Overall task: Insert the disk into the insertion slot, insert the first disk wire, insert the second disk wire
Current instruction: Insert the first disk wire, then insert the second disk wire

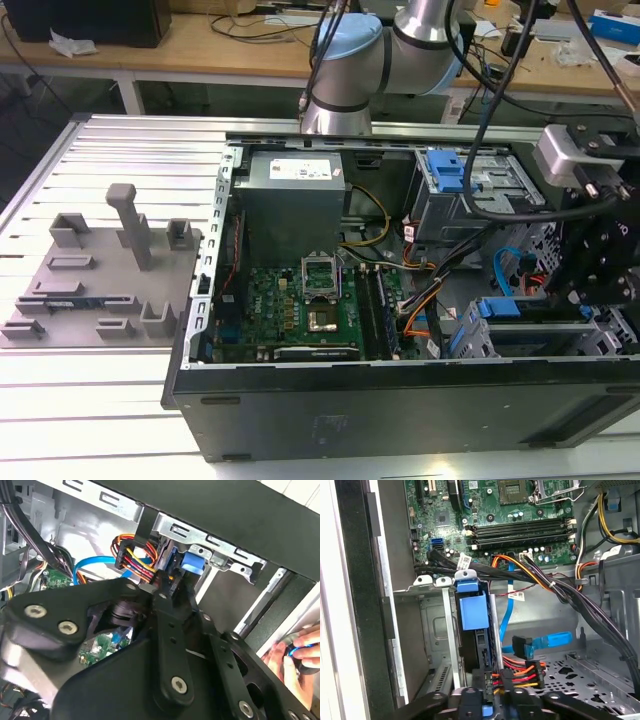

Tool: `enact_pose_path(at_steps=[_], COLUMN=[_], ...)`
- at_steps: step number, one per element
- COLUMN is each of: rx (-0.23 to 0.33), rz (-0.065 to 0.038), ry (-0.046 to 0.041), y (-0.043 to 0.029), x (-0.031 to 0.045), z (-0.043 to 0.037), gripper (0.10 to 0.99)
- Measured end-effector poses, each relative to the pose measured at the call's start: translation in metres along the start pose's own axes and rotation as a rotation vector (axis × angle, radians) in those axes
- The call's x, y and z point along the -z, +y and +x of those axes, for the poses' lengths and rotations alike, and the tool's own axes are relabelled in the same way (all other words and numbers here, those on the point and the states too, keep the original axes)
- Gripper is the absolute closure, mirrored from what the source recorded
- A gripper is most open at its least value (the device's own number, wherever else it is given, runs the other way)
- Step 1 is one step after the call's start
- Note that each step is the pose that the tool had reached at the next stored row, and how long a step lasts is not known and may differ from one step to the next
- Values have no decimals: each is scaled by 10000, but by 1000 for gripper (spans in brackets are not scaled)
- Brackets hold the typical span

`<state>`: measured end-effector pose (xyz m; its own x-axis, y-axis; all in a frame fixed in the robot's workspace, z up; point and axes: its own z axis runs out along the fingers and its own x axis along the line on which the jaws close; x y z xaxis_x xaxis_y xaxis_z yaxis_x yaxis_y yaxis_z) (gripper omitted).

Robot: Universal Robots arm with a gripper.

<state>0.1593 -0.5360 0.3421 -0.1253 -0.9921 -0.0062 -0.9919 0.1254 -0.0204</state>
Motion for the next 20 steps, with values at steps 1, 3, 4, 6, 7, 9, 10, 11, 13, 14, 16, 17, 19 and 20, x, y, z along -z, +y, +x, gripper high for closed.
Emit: enact_pose_path(at_steps=[1,3,4,6,7,9,10,11,13,14,16,17,19,20], rx=[0,1,1,2,0,1,1,1,1,1,1,1,1,1], rz=[0,3,7,18,24,32,31,32,32,33,32,32,32,32], ry=[-2,0,1,-3,-3,-3,-7,-6,-4,-4,-4,-4,-5,-4], y=[-1,-3,-4,-6,-7,-8,-8,-8,-8,-8,-8,-8,-8,-8], x=[36,129,191,303,368,443,442,442,444,444,444,444,443,444], z=[0,-3,-4,-9,-11,-15,-15,-15,-15,-16,-16,-16,-16,-17], gripper=[784,784,784,784,784,784,784,784,784,784,784,784,784,784])
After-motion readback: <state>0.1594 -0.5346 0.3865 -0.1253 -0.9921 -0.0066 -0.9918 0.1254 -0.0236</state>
